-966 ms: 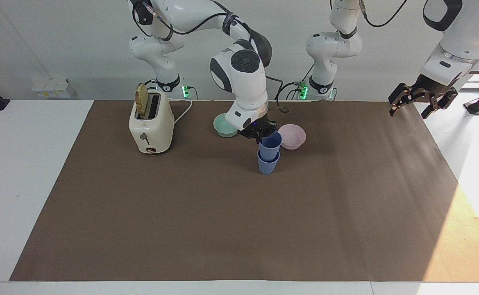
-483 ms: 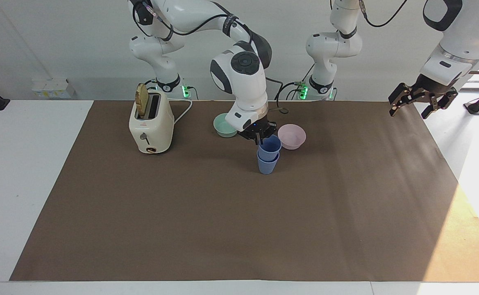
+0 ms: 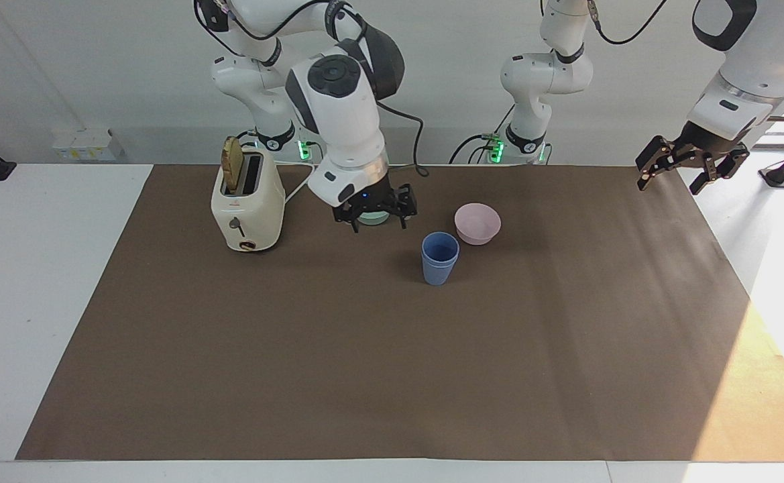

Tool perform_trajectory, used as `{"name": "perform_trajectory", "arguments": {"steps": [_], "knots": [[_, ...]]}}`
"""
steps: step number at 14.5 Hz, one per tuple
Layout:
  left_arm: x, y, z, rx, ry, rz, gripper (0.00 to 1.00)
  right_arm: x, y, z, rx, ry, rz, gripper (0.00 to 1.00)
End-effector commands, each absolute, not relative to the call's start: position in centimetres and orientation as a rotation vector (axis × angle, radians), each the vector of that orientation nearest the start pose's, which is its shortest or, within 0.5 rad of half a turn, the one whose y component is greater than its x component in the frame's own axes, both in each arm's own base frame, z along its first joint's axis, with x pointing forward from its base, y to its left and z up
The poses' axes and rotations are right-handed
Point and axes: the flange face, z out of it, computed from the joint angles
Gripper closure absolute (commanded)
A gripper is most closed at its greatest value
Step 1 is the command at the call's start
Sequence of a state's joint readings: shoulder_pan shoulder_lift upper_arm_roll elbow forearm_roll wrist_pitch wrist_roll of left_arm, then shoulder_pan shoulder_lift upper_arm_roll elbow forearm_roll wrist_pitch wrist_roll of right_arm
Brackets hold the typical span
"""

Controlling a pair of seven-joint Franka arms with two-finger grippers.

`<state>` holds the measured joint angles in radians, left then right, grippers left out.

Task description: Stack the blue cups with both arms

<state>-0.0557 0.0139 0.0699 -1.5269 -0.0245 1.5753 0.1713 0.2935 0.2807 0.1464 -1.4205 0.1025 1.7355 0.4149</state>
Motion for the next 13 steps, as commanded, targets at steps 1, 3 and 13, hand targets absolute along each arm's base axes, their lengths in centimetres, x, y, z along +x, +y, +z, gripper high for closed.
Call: {"name": "perform_trajectory", "arguments": {"steps": [1,3,13], "knots": [[55.6,0.8,64.4,-3.137,0.246,-0.049,0.00,59.2,21.0,57.6,-3.035,-0.127,-0.004,0.00],[55.6,0.9,64.4,-3.137,0.244,-0.049,0.00,59.5,16.2,59.5,-3.080,-0.266,-0.049,0.00],[55.6,0.8,64.4,-3.137,0.246,-0.049,0.00,57.4,2.2,62.7,-3.091,-0.017,0.072,0.00]]}}
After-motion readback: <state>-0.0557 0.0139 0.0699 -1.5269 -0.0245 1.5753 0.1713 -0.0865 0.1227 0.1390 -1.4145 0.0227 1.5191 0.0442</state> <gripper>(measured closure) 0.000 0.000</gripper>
